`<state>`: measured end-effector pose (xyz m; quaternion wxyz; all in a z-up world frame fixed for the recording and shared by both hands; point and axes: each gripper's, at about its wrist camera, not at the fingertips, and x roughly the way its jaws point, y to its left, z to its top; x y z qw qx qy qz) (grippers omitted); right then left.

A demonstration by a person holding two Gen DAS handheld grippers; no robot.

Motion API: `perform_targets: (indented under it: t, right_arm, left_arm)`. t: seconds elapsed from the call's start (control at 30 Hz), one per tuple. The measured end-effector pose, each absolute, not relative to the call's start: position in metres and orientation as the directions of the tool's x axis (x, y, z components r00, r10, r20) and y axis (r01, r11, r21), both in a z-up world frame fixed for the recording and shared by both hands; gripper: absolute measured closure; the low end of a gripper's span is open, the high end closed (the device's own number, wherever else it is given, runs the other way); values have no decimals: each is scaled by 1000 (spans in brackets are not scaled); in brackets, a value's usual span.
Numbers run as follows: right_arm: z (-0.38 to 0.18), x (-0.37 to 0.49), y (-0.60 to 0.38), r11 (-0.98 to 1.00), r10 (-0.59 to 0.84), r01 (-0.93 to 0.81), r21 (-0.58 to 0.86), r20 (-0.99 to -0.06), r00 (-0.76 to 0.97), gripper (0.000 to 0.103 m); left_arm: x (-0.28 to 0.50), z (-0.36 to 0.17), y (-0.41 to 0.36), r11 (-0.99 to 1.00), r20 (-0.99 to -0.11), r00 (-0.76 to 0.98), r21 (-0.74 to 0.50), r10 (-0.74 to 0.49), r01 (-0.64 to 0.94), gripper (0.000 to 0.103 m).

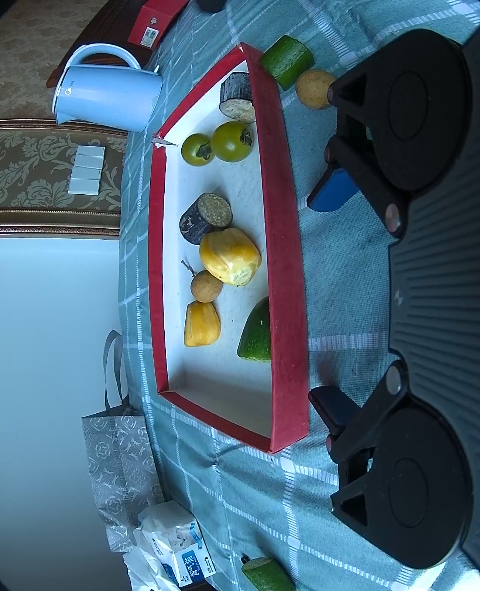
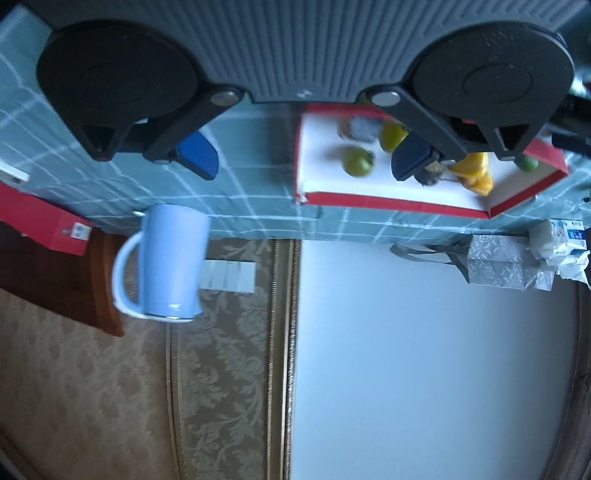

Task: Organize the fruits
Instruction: 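Move the right gripper to the green cucumber chunk beside the tray and close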

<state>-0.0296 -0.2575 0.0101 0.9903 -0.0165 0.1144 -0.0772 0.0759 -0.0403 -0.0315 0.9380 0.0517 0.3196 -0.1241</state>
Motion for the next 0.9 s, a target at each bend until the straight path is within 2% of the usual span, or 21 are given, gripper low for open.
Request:
perform_targets:
  t: [0.07, 0.13, 0.17, 0.27, 0.53, 0.7, 0.9]
  right_arm:
    - [5, -36, -257, 982, -183, 167, -86, -248, 951, 6]
    - [-1, -34, -257, 983, -174, 143, -119, -306, 936, 13]
    - [-4, -32, -257, 984, -163, 129, -120, -335, 928, 20]
    - [-10, -22, -263, 996, -88, 71, -56, -418, 904, 35]
    - [-11, -18, -263, 1000, -17, 10, -18, -422, 906, 35]
    - [-15, -10, -255, 998, 20, -42, -36, -474, 880, 35]
    - [-19, -1, -245, 995, 1, -50, -81, -515, 857, 43]
  left_arm:
    - [76, -31, -40, 964, -612, 765, 17, -200, 266, 1]
    - [76, -32, -40, 964, -612, 765, 17, -200, 266, 1]
    - [76, -32, -40, 964, -612, 765, 17, -200, 266, 1]
    - [76, -32, -40, 964, -613, 764, 16, -201, 267, 1]
    - [77, -32, -40, 964, -613, 764, 17, -201, 267, 0]
    - [77, -32, -40, 964, -613, 764, 17, -201, 267, 0]
    - [77, -32, -40, 964, -613, 764, 17, -201, 267, 0]
